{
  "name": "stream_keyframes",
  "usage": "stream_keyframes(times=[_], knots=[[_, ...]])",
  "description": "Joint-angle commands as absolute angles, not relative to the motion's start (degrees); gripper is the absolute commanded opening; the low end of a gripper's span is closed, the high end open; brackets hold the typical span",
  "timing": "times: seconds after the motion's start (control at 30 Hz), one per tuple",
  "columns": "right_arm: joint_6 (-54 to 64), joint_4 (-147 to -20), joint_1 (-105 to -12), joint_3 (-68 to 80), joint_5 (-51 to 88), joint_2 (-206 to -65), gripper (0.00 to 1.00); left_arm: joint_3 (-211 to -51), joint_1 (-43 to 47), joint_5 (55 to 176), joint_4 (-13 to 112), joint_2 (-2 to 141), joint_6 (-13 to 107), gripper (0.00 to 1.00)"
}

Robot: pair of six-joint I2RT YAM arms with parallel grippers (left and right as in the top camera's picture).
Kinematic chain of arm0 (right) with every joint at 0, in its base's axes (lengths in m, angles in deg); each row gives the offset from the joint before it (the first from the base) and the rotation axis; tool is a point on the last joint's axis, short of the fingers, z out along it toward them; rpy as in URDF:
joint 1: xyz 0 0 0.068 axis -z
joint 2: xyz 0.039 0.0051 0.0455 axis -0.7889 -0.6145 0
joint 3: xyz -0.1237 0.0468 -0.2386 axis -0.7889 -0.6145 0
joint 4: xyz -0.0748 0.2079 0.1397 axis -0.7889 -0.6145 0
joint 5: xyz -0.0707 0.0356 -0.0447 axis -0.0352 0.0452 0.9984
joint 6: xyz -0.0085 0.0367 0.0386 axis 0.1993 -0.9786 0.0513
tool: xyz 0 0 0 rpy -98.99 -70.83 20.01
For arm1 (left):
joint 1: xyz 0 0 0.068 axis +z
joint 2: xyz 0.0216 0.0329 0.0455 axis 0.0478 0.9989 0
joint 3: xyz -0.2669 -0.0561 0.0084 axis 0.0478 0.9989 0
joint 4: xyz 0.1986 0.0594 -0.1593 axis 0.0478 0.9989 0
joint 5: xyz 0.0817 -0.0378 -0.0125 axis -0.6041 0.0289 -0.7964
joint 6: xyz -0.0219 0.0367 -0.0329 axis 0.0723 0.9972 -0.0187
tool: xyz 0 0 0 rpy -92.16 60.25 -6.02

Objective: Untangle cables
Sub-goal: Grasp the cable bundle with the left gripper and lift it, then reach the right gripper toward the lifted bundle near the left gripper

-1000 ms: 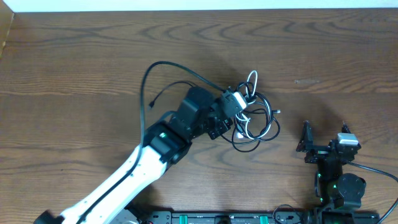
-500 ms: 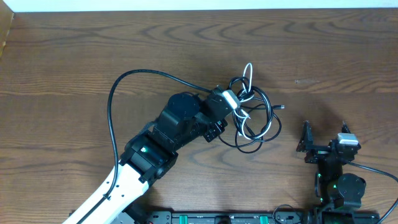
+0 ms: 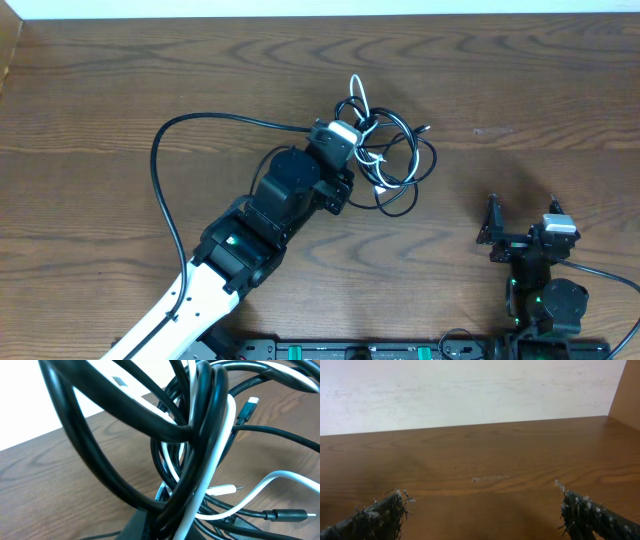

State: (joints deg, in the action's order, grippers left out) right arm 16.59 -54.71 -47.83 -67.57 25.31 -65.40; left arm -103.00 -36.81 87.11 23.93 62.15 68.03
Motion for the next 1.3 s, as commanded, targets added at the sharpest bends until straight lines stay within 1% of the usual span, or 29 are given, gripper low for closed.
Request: stream_keyframes(times=[0.0, 0.1, 0.27, 0.43, 0.6, 0.77, 0.87, 1.03, 1.17, 1.27], knots=[[17.29, -55.00, -48.05, -67.62, 25.81, -65.31, 0.99, -104.49, -36.90, 85.14, 23.86, 61.48, 65.48, 0.08], [17.29, -55.00, -48.05, -67.62, 25.81, -65.31, 0.99, -104.49, -36.90, 85.12, 25.67, 61.48, 65.48, 0.08], [17.29, -55.00, -48.05, -67.62, 25.81, -65.31, 0.99, -104.49, -36.90, 80.75, 26.53, 61.37, 58.88, 0.08], [17.29, -55.00, -48.05, -67.62, 25.81, -65.31, 0.99, -104.49, -36.90, 80.70, 27.66, 61.39, 55.29, 0.07], [17.29, -55.00, -48.05, -67.62, 25.81, -65.31, 0.99, -104.49, -36.90, 81.10, 29.65, 61.39, 54.42, 0.07], [18.10, -54.74, -48.03, -67.62, 26.58, -65.31, 0.99, -104.49, -36.90, 81.10, 26.68, 61.91, 52.62, 0.07], [18.36, -54.50, -48.01, -67.62, 29.07, -65.31, 0.99, -104.49, -36.90, 81.12, 27.34, 62.13, 52.58, 0.07], [18.30, -54.65, -48.01, -67.62, 29.00, -65.31, 0.99, -104.49, -36.88, 81.07, 27.20, 62.15, 51.60, 0.07], [13.84, -50.06, -48.03, -67.62, 27.41, -65.31, 0.99, -104.49, -36.90, 81.10, 27.27, 62.15, 51.60, 0.07], [4.75, -45.56, -48.03, -67.62, 26.23, -65.31, 0.99, -104.49, -36.90, 81.12, 27.71, 62.15, 51.60, 0.07]])
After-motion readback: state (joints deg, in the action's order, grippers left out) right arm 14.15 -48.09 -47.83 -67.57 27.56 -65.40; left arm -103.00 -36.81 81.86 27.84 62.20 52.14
